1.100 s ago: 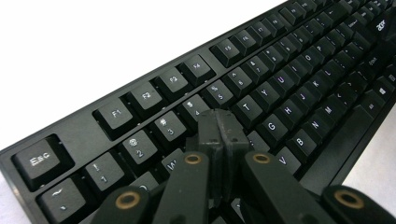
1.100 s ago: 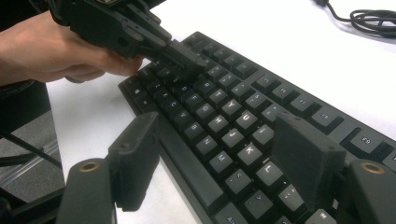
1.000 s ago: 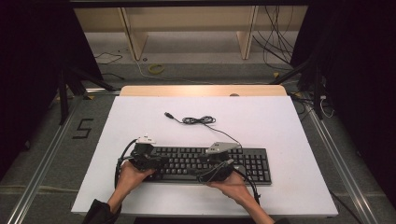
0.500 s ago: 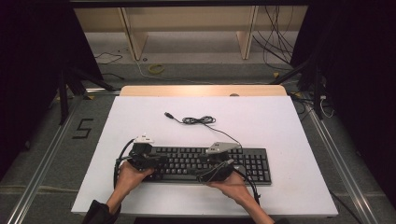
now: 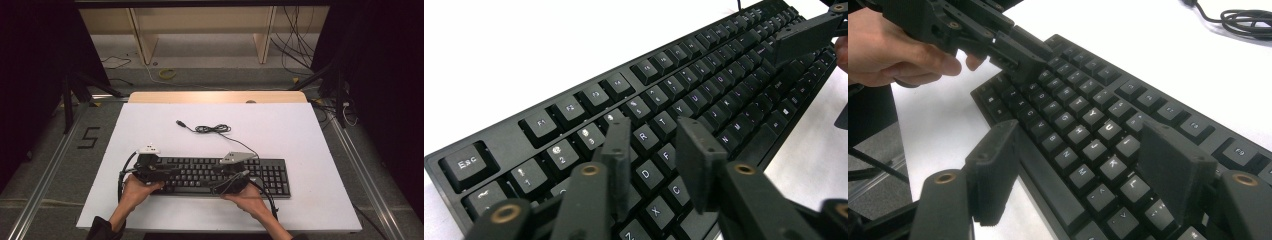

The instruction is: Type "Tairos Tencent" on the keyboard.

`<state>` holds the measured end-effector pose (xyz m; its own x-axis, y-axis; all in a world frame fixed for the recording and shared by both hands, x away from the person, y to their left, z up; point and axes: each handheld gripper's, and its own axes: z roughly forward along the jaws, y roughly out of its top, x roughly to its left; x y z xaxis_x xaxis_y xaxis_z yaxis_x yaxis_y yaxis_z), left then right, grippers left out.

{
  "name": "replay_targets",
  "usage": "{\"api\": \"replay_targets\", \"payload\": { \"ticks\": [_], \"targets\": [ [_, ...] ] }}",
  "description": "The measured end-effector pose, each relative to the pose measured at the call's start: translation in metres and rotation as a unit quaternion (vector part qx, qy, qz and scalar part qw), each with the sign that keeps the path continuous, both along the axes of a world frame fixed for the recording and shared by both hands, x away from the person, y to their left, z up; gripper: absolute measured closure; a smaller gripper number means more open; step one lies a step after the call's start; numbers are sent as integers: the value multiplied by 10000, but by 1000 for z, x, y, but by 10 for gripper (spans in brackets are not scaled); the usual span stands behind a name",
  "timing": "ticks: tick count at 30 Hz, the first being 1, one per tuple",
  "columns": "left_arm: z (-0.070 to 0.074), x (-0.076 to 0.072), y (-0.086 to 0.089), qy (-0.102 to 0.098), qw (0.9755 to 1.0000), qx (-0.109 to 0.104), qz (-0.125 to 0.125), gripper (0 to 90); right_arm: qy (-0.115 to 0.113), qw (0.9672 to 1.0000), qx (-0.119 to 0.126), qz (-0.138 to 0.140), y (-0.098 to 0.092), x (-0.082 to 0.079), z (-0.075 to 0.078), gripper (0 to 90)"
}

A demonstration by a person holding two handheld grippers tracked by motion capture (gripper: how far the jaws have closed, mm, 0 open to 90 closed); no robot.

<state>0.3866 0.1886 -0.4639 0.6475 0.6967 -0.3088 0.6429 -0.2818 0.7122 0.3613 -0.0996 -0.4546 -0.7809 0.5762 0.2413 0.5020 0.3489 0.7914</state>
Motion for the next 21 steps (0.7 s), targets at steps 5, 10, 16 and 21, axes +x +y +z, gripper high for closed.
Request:
{"api": "replay_targets", "payload": {
  "ticks": [5, 10, 16, 21],
  "targets": [
    [2, -3, 1, -30, 9999, -126, -21, 570, 2, 10000, 7, -5, 1, 1, -1, 347],
    [4, -7, 1, -67, 9999, -149, -43, 503, -6, 10000, 2, 1, 3, 2, -1, 361],
    [6, -11, 1, -137, 9996, -245, -26, 452, 23, 10000, -17, -22, 7, 4, -2, 389],
    [8, -12, 3, -147, 9994, -320, 19, 419, 30, 10000, -25, -15, 10, 5, -2, 434]
  ]
}}
